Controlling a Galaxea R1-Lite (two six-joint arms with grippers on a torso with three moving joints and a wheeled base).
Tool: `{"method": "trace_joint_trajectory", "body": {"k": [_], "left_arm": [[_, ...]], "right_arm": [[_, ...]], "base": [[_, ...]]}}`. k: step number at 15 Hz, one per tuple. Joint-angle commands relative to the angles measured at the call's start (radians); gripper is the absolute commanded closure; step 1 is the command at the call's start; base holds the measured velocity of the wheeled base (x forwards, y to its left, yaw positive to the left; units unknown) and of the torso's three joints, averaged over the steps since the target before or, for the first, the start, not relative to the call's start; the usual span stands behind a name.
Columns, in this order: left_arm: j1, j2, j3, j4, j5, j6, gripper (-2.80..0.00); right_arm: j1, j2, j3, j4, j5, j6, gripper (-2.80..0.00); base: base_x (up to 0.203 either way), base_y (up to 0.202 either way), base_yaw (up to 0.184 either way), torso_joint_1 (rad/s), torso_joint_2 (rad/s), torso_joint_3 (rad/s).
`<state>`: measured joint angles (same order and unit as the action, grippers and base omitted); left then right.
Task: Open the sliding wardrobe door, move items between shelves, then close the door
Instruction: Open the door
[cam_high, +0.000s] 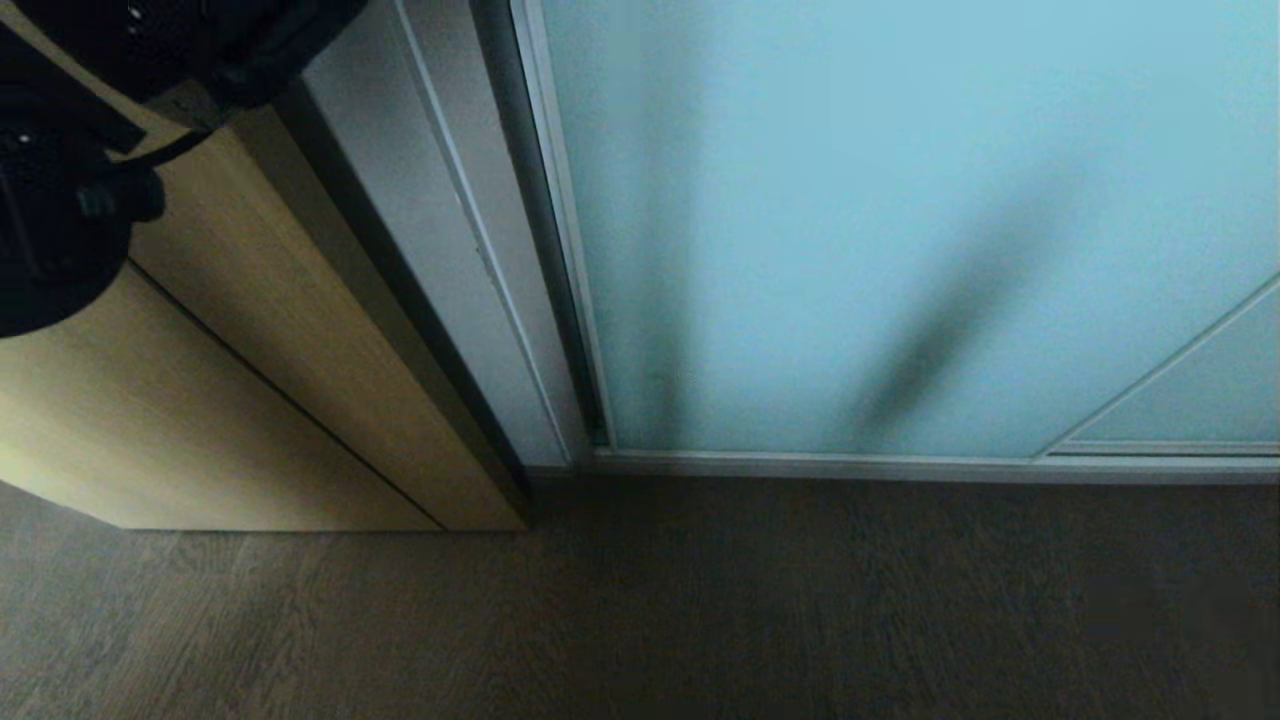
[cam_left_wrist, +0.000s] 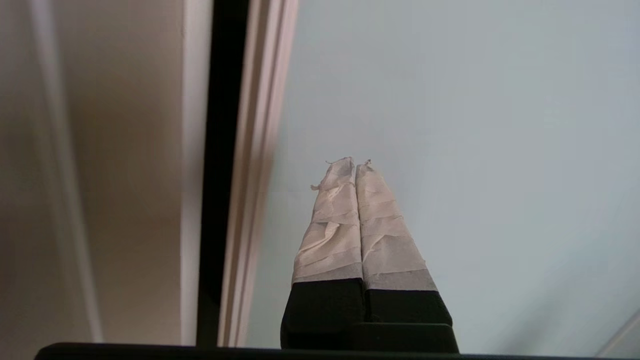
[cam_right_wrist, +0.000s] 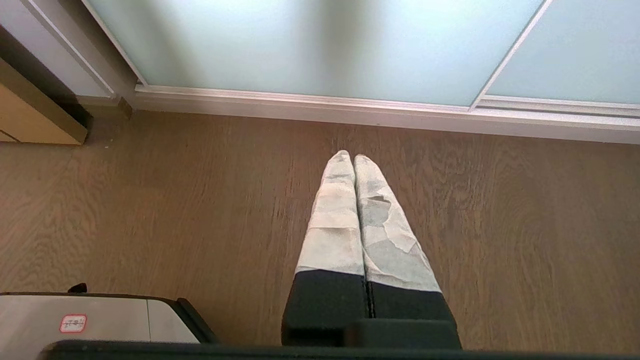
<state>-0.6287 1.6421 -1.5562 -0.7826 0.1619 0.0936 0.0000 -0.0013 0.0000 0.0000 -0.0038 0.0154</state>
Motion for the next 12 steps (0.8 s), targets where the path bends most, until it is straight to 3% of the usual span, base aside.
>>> {"method": "trace_joint_trajectory", "body": {"k": [1, 5, 12], "left_arm": [[0.003, 0.016, 0.004, -0.011, 0.027, 0.000, 0.00], [0.004, 0.008, 0.052, -0.112, 0.111, 0.003, 0.00], [0.017, 0.076, 0.050, -0.128, 0.196, 0.000, 0.00]], "right_arm": [[0.000, 0.001, 0.000, 0.000, 0.001, 0.000, 0.00], [0.000, 0.001, 0.000, 0.000, 0.001, 0.000, 0.00], [0.000, 0.001, 0.000, 0.000, -0.001, 0.000, 0.00]], "base": [[0.000, 0.000, 0.000, 0.000, 0.00, 0.000], [0.000, 0.000, 0.000, 0.000, 0.00, 0.000], [0.000, 0.000, 0.000, 0.000, 0.00, 0.000]]}}
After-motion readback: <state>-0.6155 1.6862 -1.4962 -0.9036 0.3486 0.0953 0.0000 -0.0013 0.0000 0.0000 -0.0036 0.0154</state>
